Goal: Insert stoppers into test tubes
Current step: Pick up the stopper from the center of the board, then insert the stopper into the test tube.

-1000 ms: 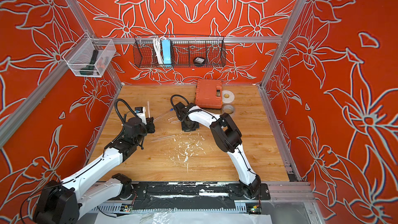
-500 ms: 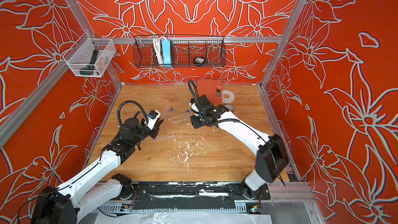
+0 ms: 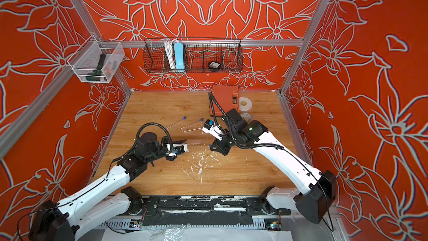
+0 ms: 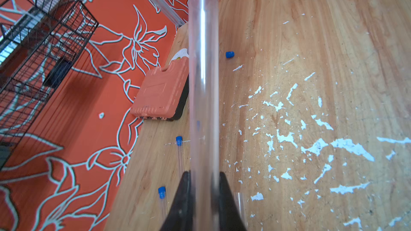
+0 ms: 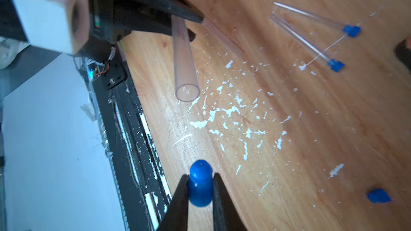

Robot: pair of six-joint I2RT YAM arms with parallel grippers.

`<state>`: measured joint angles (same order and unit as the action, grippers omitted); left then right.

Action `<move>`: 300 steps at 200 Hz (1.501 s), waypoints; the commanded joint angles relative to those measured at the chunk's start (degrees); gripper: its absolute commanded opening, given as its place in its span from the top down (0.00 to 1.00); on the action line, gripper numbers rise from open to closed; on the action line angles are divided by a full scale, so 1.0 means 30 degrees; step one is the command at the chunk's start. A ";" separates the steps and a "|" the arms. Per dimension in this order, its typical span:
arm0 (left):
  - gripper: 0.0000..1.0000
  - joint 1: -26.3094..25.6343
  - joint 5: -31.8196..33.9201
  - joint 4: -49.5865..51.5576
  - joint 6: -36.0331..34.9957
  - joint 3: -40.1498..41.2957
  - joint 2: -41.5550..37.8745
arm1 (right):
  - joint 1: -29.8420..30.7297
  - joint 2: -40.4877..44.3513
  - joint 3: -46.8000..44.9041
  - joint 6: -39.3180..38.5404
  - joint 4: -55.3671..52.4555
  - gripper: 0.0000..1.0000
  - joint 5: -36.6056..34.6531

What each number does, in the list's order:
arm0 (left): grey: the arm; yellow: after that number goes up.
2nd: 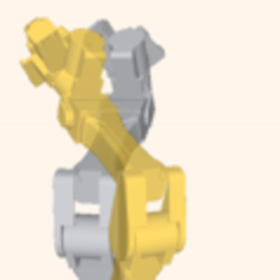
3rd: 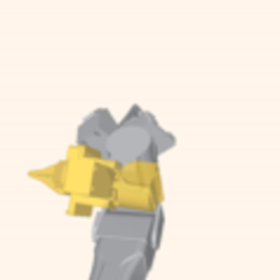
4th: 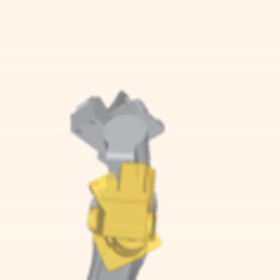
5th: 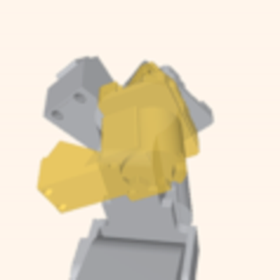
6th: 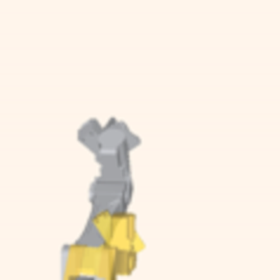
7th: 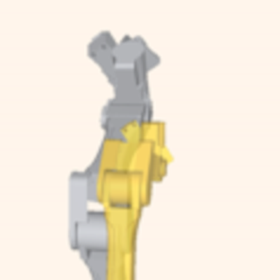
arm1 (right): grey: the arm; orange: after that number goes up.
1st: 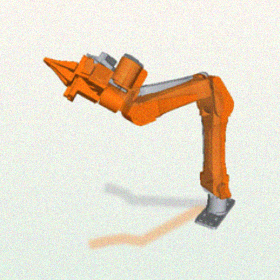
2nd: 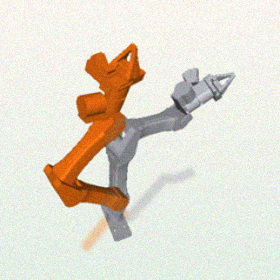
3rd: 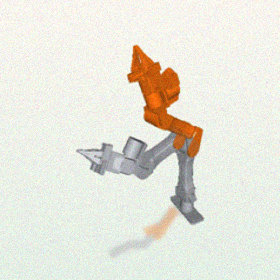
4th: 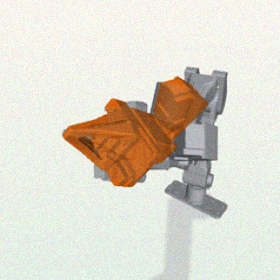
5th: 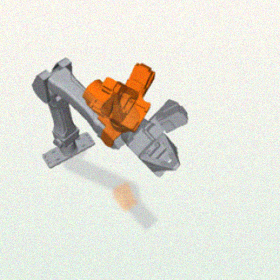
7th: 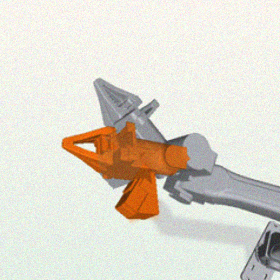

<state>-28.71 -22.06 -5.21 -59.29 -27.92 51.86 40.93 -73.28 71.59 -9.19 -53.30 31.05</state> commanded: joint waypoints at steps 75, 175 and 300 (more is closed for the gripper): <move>1.00 -0.0975 0.0556 -0.0167 -0.3366 -0.0038 -0.0059 | 0.0525 -0.1613 0.2569 -0.1623 -0.2404 0.81 0.2498; 1.00 -0.1241 0.0725 -0.0872 -0.2760 0.0279 -0.0175 | 0.0677 -0.2513 0.2935 -0.1475 -0.2229 0.82 0.1927; 1.00 -0.1536 -0.0144 -0.1422 -0.2178 0.0311 -0.0484 | 0.0844 -0.2645 0.2730 -0.1421 -0.2404 0.84 0.1363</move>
<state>-32.69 -20.16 -6.57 -66.81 -27.29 51.51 43.13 -80.75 79.02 -12.32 -59.70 36.93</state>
